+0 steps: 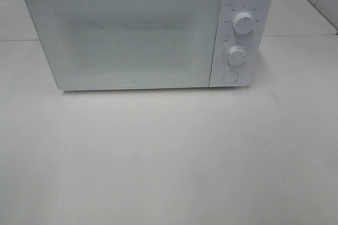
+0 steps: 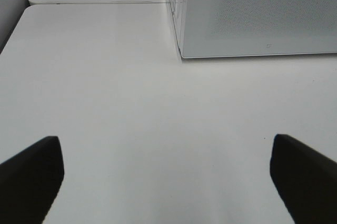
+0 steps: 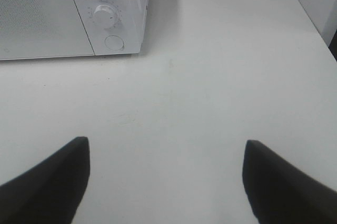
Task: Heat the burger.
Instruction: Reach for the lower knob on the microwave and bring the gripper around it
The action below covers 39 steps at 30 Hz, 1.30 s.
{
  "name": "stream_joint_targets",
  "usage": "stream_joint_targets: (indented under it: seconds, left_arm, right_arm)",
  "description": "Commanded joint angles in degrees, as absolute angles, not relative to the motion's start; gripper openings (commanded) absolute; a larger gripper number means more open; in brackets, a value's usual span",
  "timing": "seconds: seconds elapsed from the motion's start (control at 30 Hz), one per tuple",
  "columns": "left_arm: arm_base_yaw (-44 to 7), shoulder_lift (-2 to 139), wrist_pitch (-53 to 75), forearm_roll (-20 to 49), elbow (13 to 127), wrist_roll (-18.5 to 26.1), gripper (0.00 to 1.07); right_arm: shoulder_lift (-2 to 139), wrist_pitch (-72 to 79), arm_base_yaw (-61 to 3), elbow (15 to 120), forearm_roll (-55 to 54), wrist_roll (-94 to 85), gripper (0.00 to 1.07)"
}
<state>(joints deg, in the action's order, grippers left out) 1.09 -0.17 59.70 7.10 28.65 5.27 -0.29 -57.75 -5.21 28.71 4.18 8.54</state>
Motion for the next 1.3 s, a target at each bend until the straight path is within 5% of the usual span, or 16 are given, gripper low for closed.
stream_joint_targets:
  seconds: [0.03,1.3]
  left_arm:
    - [1.15,-1.49,59.47,6.93,28.48,4.87,1.01]
    - [1.15,-1.6,59.47,6.88,28.48,4.93,1.01]
  right_arm:
    - [-1.83,-57.35,-4.81,28.65,4.3,8.37,0.75]
    - [5.79,-54.66,-4.81,31.91,4.53,8.37,0.78]
